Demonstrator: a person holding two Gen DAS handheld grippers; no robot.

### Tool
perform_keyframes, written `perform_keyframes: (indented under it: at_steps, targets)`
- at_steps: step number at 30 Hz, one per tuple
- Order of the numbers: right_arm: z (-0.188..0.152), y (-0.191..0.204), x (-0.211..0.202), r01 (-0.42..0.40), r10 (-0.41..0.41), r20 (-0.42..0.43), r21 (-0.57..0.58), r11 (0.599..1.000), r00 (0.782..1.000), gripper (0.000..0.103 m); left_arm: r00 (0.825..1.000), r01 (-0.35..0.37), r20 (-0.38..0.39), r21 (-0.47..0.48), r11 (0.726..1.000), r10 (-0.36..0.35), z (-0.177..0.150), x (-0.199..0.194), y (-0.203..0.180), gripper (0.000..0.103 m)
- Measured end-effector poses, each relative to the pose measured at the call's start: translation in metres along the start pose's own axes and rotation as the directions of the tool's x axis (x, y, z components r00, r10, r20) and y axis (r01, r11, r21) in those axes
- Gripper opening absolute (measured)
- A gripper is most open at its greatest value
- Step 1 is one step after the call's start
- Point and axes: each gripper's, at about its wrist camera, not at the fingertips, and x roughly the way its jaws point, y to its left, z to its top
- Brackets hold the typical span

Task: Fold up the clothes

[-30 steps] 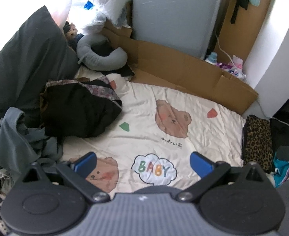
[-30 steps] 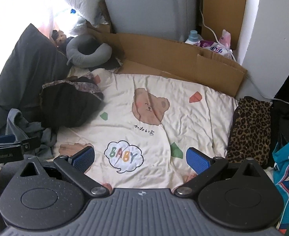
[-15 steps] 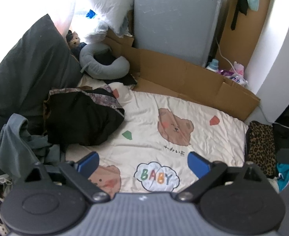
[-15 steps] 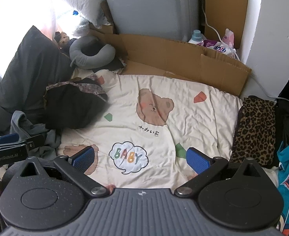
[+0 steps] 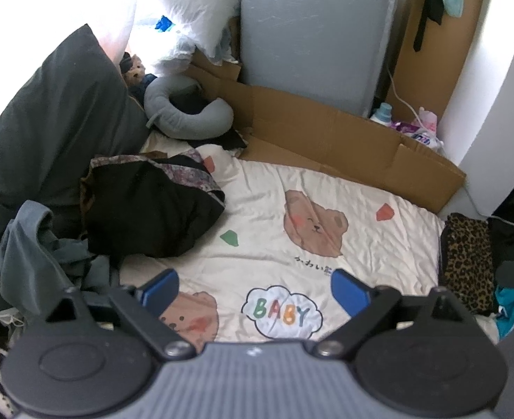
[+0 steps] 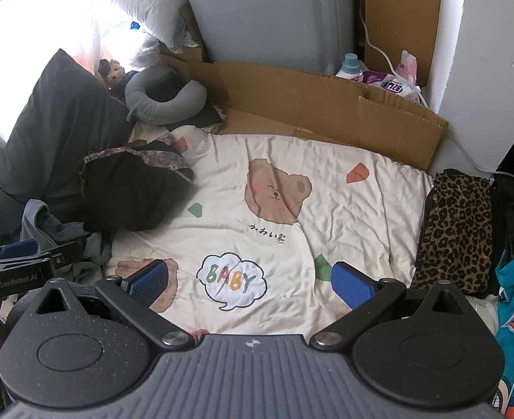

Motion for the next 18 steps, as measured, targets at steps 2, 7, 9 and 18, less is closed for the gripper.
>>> perform_keyframes:
  at_steps: [2, 7, 9, 18]
  targets:
    - [0.0001, 0.0009, 0.0003, 0.0, 0.0, -0.001, -0.003, 1.0, 1.0, 0.102, 1.0, 0.006, -0.002, -0.004, 1.0, -0.006, -0.0003, 0.0002, 0.0011, 0.095]
    - [0.0011, 0.0026, 0.0017, 0.002, -0.002, -0.003, -0.003, 1.0, 1.0, 0.102, 1.0, 0.006, 0.009, -0.006, 1.0, -0.006, -0.0018, -0.0018, 0.0009, 0.095]
    - [0.0017, 0.0037, 0.0028, 0.008, -0.008, -0.008, -0.007, 1.0, 1.0, 0.102, 1.0, -0.005, 0.025, 0.01, 1.0, 0.004, -0.0029, -0.004, -0.0024, 0.095]
    - [0.0006, 0.005, 0.0024, 0.009, -0.009, -0.005, -0.004, 1.0, 1.0, 0.102, 1.0, -0.017, 0.022, 0.012, 1.0, 0.017, -0.0012, -0.0033, -0.0013, 0.096]
